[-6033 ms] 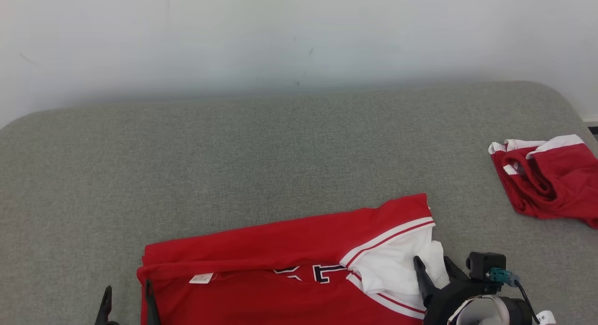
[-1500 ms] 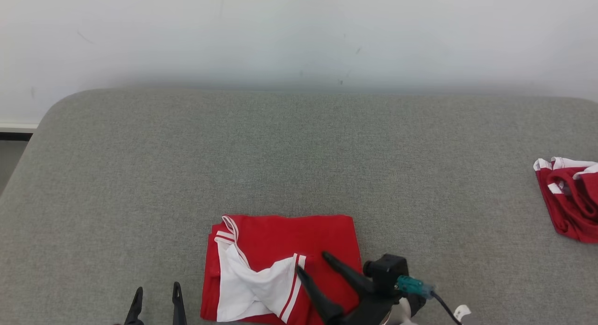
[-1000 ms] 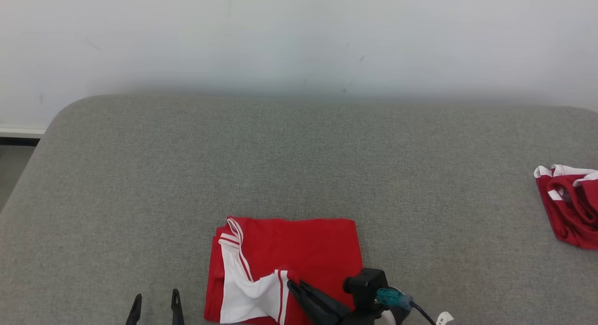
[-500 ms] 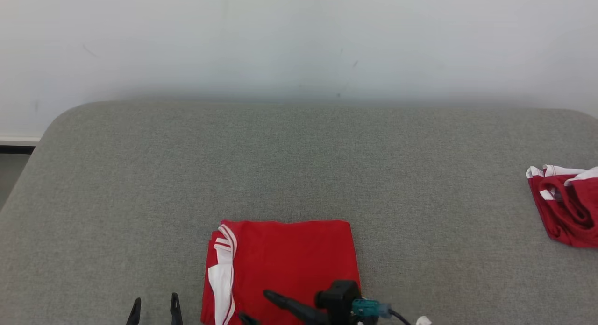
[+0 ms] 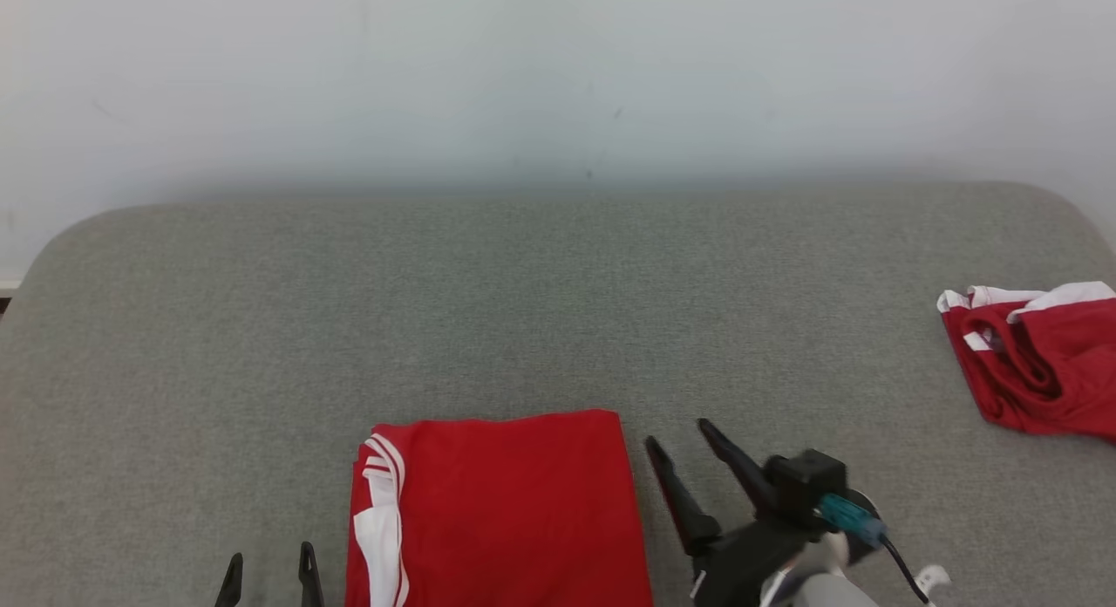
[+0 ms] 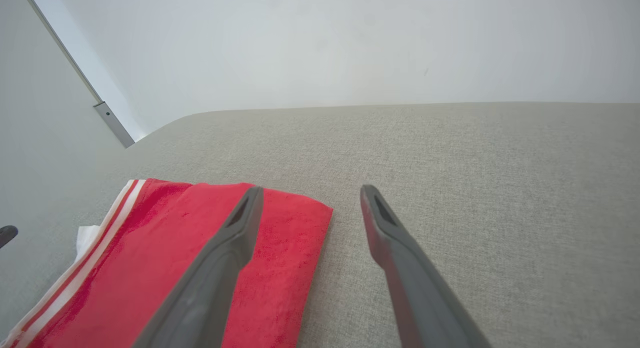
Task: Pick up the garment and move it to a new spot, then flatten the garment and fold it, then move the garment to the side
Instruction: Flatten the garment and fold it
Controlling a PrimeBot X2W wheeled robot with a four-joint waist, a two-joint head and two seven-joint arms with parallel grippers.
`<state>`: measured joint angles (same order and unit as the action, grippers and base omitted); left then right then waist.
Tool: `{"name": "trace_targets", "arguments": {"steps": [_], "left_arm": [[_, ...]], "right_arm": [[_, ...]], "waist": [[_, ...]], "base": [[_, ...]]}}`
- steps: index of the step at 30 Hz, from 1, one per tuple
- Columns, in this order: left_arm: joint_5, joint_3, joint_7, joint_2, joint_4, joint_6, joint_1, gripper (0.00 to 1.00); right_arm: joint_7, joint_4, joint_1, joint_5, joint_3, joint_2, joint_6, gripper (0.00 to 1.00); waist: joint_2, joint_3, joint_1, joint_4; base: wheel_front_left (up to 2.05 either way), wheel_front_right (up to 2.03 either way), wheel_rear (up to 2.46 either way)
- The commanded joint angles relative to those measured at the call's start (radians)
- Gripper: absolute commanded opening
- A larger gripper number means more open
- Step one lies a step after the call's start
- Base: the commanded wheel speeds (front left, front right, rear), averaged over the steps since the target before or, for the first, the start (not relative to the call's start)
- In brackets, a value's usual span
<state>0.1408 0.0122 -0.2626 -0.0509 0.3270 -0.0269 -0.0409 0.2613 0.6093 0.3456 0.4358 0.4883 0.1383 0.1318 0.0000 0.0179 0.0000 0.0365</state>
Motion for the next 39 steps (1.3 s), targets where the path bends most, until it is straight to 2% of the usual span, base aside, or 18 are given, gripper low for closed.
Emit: {"name": "trace_targets", "arguments": {"steps": [1,9,15,23,39], "left_arm": [[-0.010,0.005,-0.003,0.001,-0.005,-0.003,-0.007,1.00],[-0.007,0.018,-0.003,0.001,-0.017,0.000,-0.006,1.00],[-0.012,0.038,-0.003,0.001,-0.018,0.000,-0.009,1.00],[-0.028,0.066,-0.003,0.001,-0.013,0.008,-0.006,1.00],[-0.029,0.089,-0.003,0.001,-0.027,0.031,-0.020,1.00]], "right_arm": [[0.004,-0.013,-0.036,-0.043,-0.049,-0.013,-0.003,1.00],[0.004,-0.094,-0.138,-0.218,-0.287,-0.057,-0.003,1.00],[0.004,-0.131,-0.174,-0.288,-0.385,-0.079,-0.003,1.00],[0.004,-0.157,-0.205,-0.323,-0.437,-0.088,-0.003,1.00],[0.004,-0.213,-0.237,-0.297,-0.443,-0.088,-0.003,1.00]], "waist": [[0.0000,-0.001,0.0000,-0.016],[0.0000,-0.003,0.0000,-0.056],[0.0000,-0.007,0.0000,-0.089],[0.0000,-0.016,0.0000,-0.122],[0.0000,-0.029,0.0000,-0.130]], "base": [[0.00,0.00,0.00],[0.00,0.00,0.00],[0.00,0.00,0.00],[0.00,0.00,0.00],[0.00,0.00,0.00]]}}
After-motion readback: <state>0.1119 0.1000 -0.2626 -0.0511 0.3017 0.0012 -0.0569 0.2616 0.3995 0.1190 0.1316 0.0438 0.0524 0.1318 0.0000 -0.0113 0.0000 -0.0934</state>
